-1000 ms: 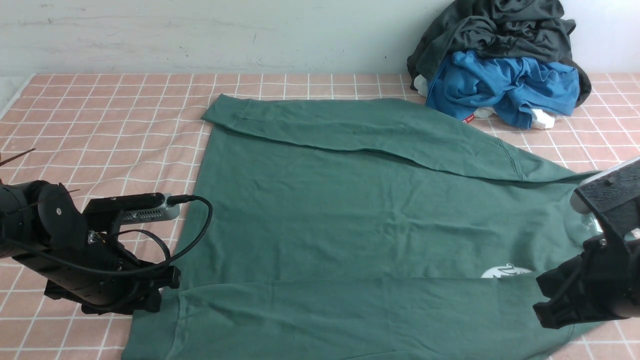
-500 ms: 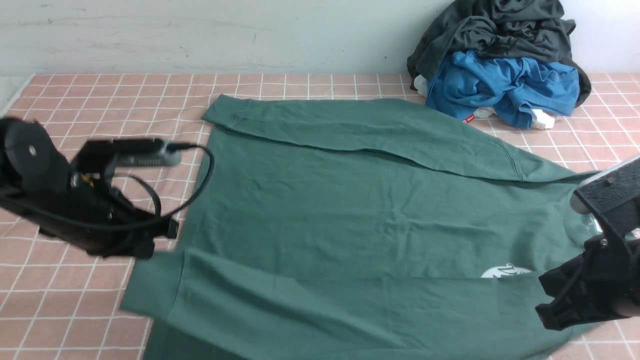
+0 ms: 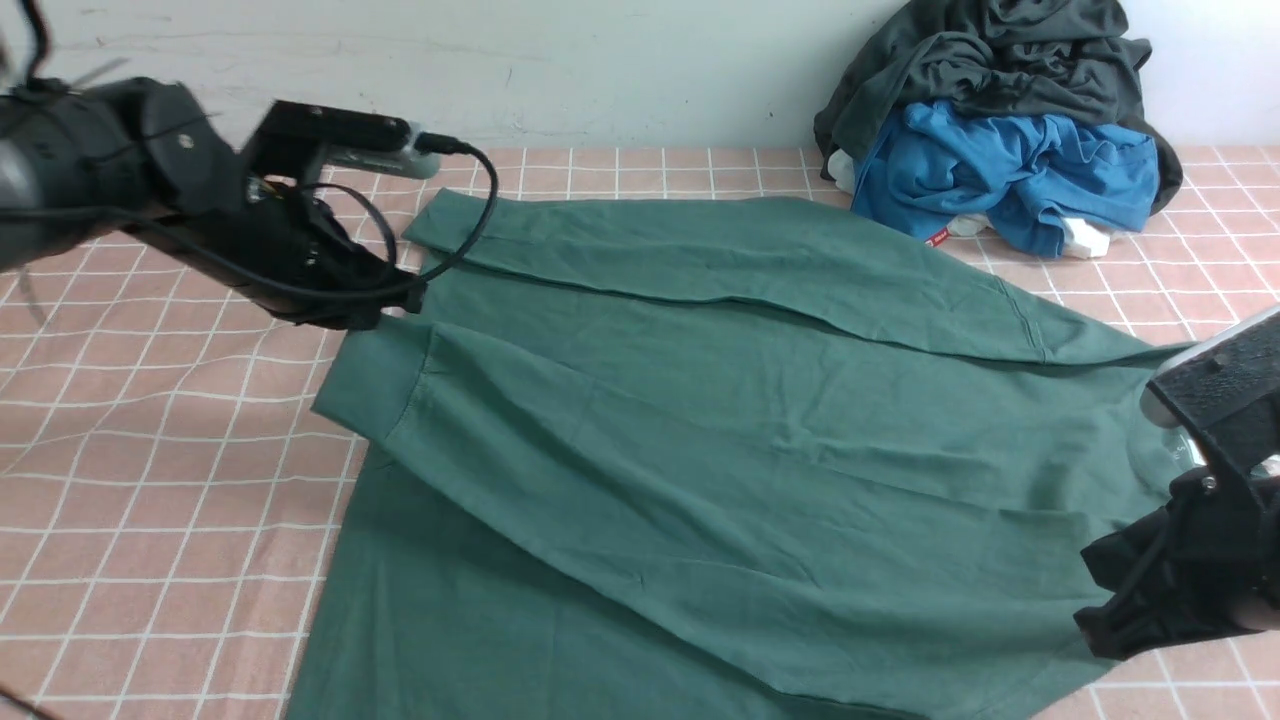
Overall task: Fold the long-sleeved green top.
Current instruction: Use the left arm to drag and place the cuff at the centered position on the left edge of the fabric, then use the left arm to clamp the cuff farthest from it, then use the left arm to drag and drop the cuff onto the cuff closest to the left arm
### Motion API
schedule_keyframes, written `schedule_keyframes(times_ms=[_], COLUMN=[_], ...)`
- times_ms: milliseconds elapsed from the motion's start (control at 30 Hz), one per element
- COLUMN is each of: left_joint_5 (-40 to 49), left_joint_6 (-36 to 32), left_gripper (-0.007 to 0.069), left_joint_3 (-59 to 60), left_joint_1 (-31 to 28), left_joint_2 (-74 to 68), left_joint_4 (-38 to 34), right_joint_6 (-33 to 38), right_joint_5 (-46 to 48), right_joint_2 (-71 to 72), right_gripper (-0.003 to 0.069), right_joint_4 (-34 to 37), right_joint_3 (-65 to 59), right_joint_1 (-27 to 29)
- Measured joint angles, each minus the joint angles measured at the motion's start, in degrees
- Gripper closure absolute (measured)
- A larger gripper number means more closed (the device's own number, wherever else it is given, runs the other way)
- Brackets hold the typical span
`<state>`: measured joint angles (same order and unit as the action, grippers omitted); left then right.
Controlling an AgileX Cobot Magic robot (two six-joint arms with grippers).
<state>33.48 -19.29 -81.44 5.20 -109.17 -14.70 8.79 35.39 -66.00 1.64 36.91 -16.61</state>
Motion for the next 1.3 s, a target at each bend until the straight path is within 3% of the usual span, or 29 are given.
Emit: schedule_keyframes(times_ms=[200, 333, 400, 600, 767, 900, 933, 1067, 1167, 1300], left_joint_5=[7.5, 10.2, 9.8, 5.5, 3.0, 1.9, 1.3, 1.1, 2.8, 12.9], left_joint_6=[5.0, 10.7, 12.0, 15.5, 19.3, 19.3, 19.3, 19.3, 19.3, 17.6], left_gripper=[0.0461, 0.0248, 0.0189, 0.0142, 0.0186, 0.0317, 0.0397, 0.0583, 0.0598, 0.0598], left_joint_3=[-16.0, -35.6, -43.4, -58.5, -65.5, -66.5, -66.5, -66.7, -67.3, -68.9], left_joint_1=[-0.5, -1.9, -2.3, -2.9, -3.0, -3.1, -3.1, -3.1, -2.9, -2.5], left_joint_2=[-12.1, -23.5, -28.2, -41.6, -48.2, -49.1, -49.2, -48.9, -48.2, -43.5], left_joint_4=[0.1, 0.4, 0.4, 0.6, 0.6, 0.7, 0.6, 0.3, 0.3, 0.4], right_joint_6=[0.0, 0.0, 0.0, 0.0, 0.0, 0.0, 0.0, 0.8, 1.4, 2.1], right_joint_5=[-1.0, -1.8, -1.9, -2.1, -2.1, -2.1, -1.9, -0.7, -0.1, 0.3], right_joint_2=[0.0, 0.0, 0.0, 0.0, 0.0, 0.0, 0.0, 0.0, 0.0, 0.0], right_gripper=[0.0673, 0.0673, 0.0673, 0.0673, 0.0673, 0.0673, 0.0673, 0.0673, 0.0673, 0.0673], right_joint_4=[0.0, 0.0, 0.0, 0.0, 0.8, 3.0, 3.9, 4.7, 4.6, 2.8], right_joint_3=[0.0, 0.0, 0.0, 0.0, 0.0, 0.0, 0.0, 0.0, 0.0, 0.0], right_joint_1=[0.0, 0.0, 0.0, 0.0, 0.0, 0.0, 0.0, 0.0, 0.0, 0.0])
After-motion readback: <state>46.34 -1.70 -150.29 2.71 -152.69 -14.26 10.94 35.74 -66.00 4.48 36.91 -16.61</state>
